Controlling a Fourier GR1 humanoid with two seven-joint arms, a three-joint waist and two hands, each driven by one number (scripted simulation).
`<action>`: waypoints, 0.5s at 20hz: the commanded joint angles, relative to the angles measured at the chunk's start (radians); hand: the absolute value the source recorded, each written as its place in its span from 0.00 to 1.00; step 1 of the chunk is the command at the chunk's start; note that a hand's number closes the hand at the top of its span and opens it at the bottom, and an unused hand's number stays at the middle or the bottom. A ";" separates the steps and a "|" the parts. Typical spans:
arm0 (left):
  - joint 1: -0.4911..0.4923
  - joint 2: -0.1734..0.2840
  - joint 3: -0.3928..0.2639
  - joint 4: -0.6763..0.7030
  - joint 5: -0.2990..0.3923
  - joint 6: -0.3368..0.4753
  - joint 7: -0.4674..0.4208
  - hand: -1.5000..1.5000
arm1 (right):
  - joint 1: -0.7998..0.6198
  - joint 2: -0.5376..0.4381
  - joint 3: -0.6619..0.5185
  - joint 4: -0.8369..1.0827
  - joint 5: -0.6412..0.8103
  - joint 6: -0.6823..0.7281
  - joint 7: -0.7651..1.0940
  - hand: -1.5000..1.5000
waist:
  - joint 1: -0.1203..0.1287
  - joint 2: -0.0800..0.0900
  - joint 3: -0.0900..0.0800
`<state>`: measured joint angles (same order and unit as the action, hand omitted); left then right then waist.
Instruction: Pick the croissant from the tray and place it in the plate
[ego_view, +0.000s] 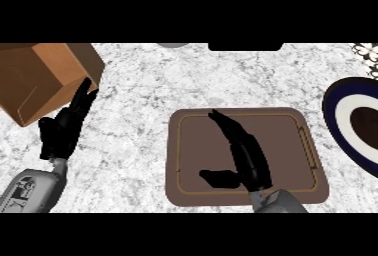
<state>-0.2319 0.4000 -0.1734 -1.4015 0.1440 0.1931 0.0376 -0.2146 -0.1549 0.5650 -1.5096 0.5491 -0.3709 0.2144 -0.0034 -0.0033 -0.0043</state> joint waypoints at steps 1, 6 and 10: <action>-0.055 -0.061 -0.007 0.086 -0.026 0.021 -0.009 0.50 | 0.127 -0.012 0.130 -0.041 0.196 -0.076 0.042 0.00 | -0.019 0.002 0.003; 0.004 -0.001 0.027 -0.037 -0.004 -0.019 0.037 0.50 | 0.122 -0.084 0.119 -0.251 0.406 -0.041 0.198 0.00 | -0.008 -0.004 0.003; -0.036 -0.043 0.014 0.018 -0.035 0.002 0.049 0.50 | 0.087 -0.095 0.131 -0.473 0.501 0.223 0.421 0.00 | -0.017 -0.003 0.003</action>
<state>-0.2461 0.3723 -0.1610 -1.4081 0.1235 0.1907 0.0737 -0.1351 -0.2085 0.6828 -1.8003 0.9616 -0.3079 0.4895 -0.0133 -0.0059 -0.0016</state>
